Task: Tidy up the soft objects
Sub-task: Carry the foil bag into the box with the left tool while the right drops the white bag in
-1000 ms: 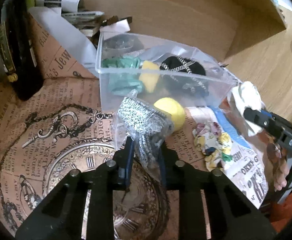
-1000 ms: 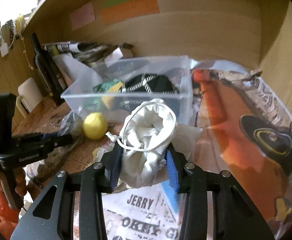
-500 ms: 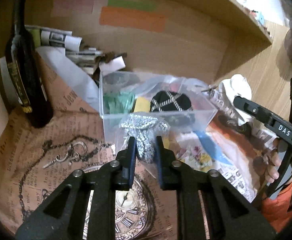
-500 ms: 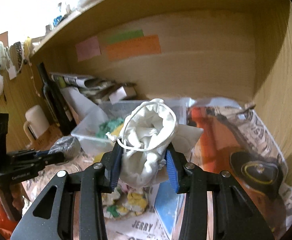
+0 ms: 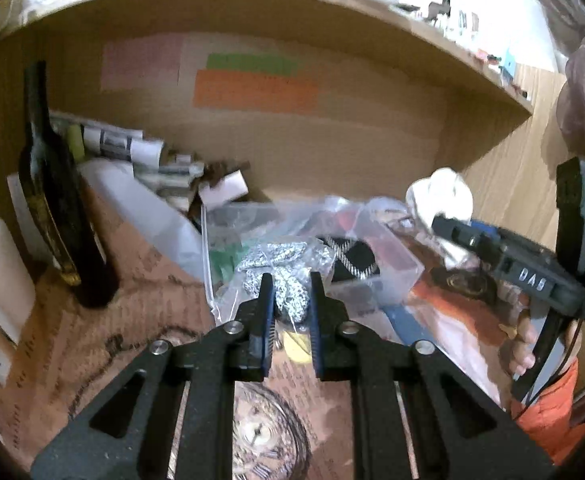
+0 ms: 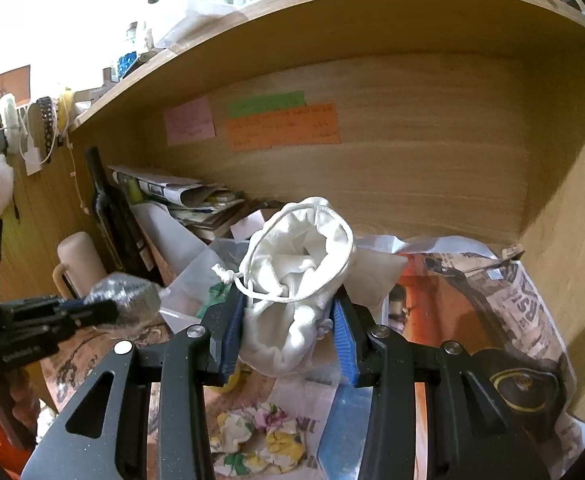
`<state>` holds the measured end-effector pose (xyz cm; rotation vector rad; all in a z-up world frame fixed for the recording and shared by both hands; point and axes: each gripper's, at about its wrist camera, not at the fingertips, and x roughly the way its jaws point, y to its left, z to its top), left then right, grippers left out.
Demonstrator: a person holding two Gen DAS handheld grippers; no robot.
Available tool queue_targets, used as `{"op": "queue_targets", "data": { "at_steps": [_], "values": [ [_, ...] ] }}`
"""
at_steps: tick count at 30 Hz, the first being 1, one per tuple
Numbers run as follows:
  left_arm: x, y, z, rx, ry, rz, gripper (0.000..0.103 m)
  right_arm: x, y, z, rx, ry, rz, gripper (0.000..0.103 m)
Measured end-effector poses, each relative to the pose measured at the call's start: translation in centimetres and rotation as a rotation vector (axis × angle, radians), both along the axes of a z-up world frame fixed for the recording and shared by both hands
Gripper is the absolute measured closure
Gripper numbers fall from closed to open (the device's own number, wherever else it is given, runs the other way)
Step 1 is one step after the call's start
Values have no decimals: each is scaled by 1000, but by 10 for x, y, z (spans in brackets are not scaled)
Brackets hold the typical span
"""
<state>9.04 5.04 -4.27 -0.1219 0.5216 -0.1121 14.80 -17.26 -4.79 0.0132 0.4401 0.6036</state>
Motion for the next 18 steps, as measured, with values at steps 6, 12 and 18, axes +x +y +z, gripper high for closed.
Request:
{"op": "queue_targets", "data": {
  "at_steps": [6,12,18],
  "values": [
    [25,5,4,30,-8,30,88,11,12,-1,-24,6,24,66],
    [65,19,-14,-9,75,41,89,33,31,-11,-82,45,46,66],
    [97,18,-37,-3,154,25,88,55,44,-29,-149,91,37,66]
  ]
}}
